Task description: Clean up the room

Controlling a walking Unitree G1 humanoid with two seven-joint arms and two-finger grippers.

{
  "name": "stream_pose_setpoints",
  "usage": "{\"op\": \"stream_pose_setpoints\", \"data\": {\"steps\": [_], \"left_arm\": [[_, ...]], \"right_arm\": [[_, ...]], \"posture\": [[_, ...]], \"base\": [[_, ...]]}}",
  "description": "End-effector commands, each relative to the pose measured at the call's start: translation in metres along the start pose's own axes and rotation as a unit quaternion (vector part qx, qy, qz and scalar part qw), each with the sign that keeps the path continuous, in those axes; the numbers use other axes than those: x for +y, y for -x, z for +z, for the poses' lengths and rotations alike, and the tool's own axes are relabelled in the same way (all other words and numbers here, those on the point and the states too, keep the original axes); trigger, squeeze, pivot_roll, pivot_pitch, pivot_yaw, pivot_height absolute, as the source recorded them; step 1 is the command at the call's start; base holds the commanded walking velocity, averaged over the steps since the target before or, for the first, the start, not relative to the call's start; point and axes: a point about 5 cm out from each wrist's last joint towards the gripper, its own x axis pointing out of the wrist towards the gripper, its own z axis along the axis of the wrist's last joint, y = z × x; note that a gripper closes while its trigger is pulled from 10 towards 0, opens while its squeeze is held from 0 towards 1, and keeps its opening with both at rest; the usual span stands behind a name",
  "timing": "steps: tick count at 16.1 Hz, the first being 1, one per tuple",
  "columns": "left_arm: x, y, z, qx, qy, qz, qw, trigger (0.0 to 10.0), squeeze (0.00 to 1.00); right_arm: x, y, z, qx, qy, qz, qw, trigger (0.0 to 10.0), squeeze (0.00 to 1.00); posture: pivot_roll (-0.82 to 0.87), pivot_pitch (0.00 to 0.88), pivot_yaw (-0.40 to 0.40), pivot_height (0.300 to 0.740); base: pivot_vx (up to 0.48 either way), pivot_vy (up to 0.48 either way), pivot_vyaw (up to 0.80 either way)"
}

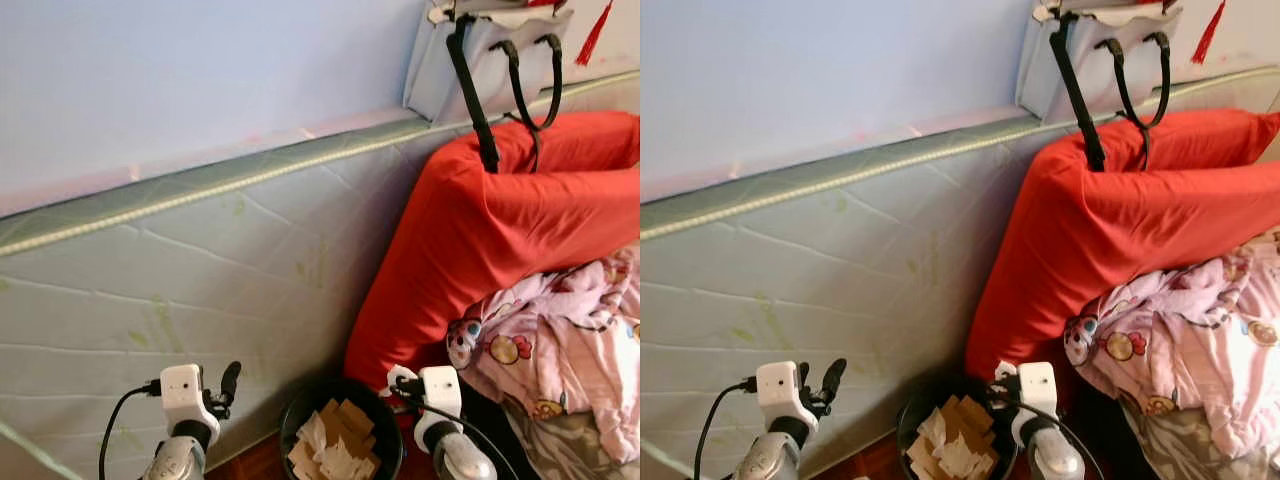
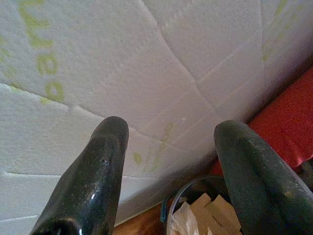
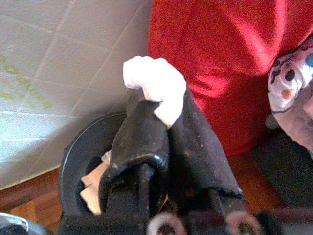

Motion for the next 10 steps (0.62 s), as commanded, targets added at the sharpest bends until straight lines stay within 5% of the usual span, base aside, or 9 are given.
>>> {"op": "stream_pose_setpoints", "data": {"steps": [1,10], "left_arm": [[0.000,0.001,-0.001,0.006,0.002,-0.005,1.000,10.0,0.00],[-0.002,0.001,0.010,-0.002,-0.004,-0.022,1.000,10.0,0.00]], "right_arm": [[0.001,-0.002,0.001,0.005,0.003,0.003,1.000,10.0,0.00],[0.004,-0.017,0.025,0.000,0.013,0.045,0.999,10.0,0.00]], "posture": [[0.04,0.000,-0.027,0.637],[0.07,0.000,-0.016,0.613]], "base": [[0.000,0.000,0.00],[0.000,0.000,0.00]]}}
